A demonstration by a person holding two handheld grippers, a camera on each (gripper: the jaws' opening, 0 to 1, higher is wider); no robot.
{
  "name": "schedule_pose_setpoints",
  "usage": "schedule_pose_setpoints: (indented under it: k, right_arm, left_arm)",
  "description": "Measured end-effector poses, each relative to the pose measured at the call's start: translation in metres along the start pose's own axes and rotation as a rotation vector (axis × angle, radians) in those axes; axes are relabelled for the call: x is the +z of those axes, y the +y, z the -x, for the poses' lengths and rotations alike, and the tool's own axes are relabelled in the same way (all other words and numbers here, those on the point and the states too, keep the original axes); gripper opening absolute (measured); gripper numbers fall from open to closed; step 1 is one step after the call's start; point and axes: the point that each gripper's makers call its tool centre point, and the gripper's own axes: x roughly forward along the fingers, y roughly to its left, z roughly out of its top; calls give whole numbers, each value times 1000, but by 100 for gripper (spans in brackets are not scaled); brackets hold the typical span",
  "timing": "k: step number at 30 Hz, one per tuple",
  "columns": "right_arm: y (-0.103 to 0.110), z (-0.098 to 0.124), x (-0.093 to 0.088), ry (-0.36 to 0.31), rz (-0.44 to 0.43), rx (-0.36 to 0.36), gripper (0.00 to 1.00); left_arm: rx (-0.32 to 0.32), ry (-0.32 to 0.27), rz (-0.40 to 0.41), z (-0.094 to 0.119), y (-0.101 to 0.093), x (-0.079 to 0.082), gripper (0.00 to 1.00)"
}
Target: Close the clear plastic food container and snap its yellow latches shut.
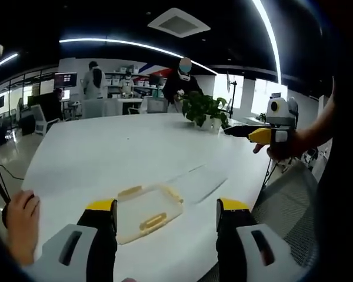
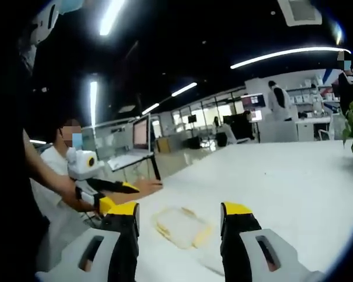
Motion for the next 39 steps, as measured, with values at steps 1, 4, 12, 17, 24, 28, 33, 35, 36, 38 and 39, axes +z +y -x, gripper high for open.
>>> schedule_pose_setpoints:
  k: [1,4,12,17,24,28,33,35,36,38,39]
  right_arm:
    - [0,-1,0,0,0,0,55]
    - [-2,-6,-1,6,8,-2,55]
    - [0,-17,-9,39,36,12,54]
    - [-2,-24,-15,55,50,14,54]
    - [-5,-31,-18,74,61,22,54]
    - [-9,-34,-18,78,57,19,54]
    - [-10,-37,-19,84,51,12,53]
    - [-9,-39,-20,87,52,12,53]
    - [-9,-40,-20,89,52,12,53]
    - [-8,-41,-21,91,52,13,53]
    - [-8,-42,-22,95,52,14,53]
  left_arm:
    - [0,3,4,0,2,0,69]
    - [-2,16,0,1,9,-2,69]
    - [-29,53,-11,-1,16,-6,69]
    - [-47,78,-21,-3,19,-11,69]
    - [-53,94,-31,-5,29,-15,68]
    - [-42,89,-20,-6,38,-12,68]
    - [-36,79,-6,-8,43,-9,68]
    - [-34,79,-9,-9,45,-9,67]
    - [-33,79,-8,-9,46,-9,67]
    - [-30,77,-8,-11,48,-9,67]
    - [-36,81,-16,-13,49,-9,67]
